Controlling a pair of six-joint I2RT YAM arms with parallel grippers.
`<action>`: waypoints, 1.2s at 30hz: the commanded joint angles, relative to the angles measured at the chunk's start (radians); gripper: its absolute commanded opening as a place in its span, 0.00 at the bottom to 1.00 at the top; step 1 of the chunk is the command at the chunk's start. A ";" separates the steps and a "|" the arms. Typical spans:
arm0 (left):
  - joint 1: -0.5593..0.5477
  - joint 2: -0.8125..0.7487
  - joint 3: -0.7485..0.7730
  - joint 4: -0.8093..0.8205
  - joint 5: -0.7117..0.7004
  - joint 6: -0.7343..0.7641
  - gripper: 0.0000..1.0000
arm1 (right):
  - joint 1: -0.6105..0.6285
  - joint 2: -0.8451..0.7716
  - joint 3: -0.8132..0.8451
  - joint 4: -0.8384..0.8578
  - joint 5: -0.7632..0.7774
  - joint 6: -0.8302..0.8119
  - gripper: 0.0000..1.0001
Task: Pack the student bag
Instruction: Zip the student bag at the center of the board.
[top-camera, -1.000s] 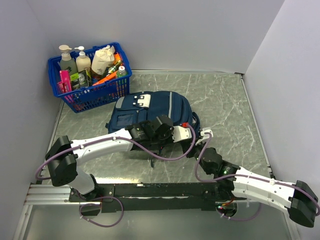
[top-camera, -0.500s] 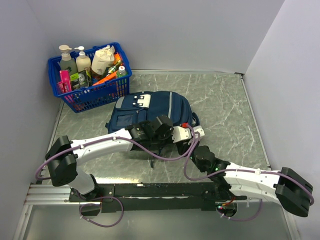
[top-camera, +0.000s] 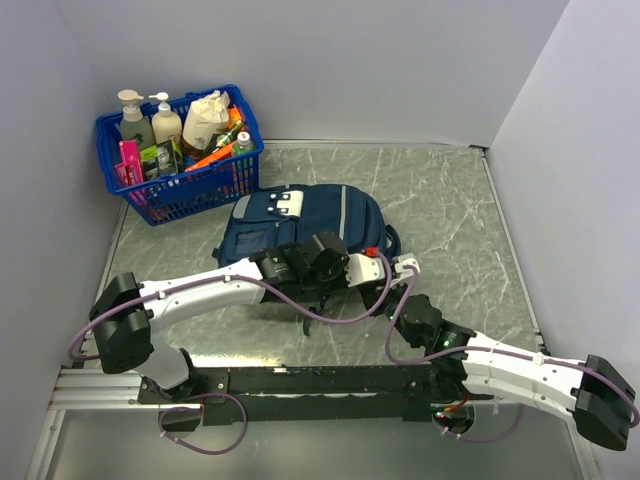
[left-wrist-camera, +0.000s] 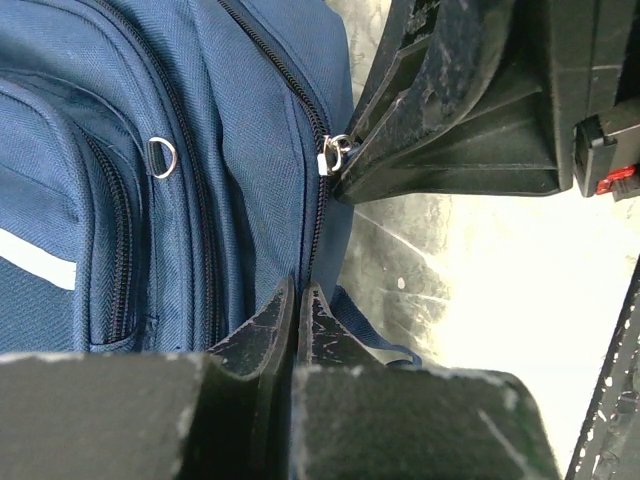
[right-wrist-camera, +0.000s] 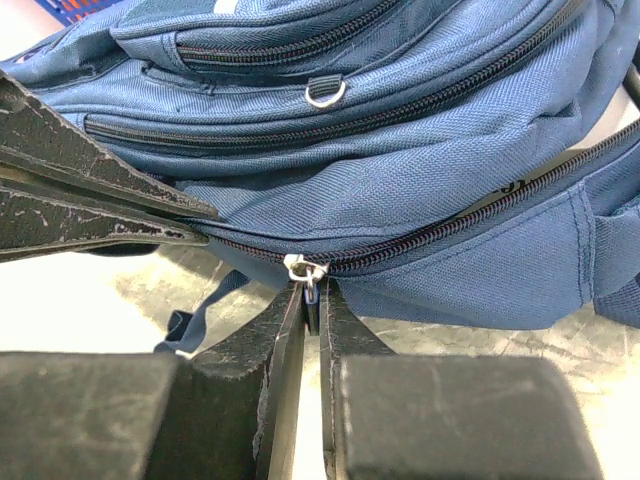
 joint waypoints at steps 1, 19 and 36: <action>0.000 -0.059 0.020 0.065 0.002 -0.018 0.03 | 0.005 -0.032 0.006 -0.009 0.010 0.028 0.00; 0.000 -0.207 -0.218 -0.051 0.024 0.126 0.01 | -0.222 -0.130 0.135 -0.516 -0.215 0.179 0.00; 0.042 -0.712 -0.600 -0.242 0.055 0.154 0.19 | -0.268 -0.136 0.164 -0.517 -0.450 0.084 0.00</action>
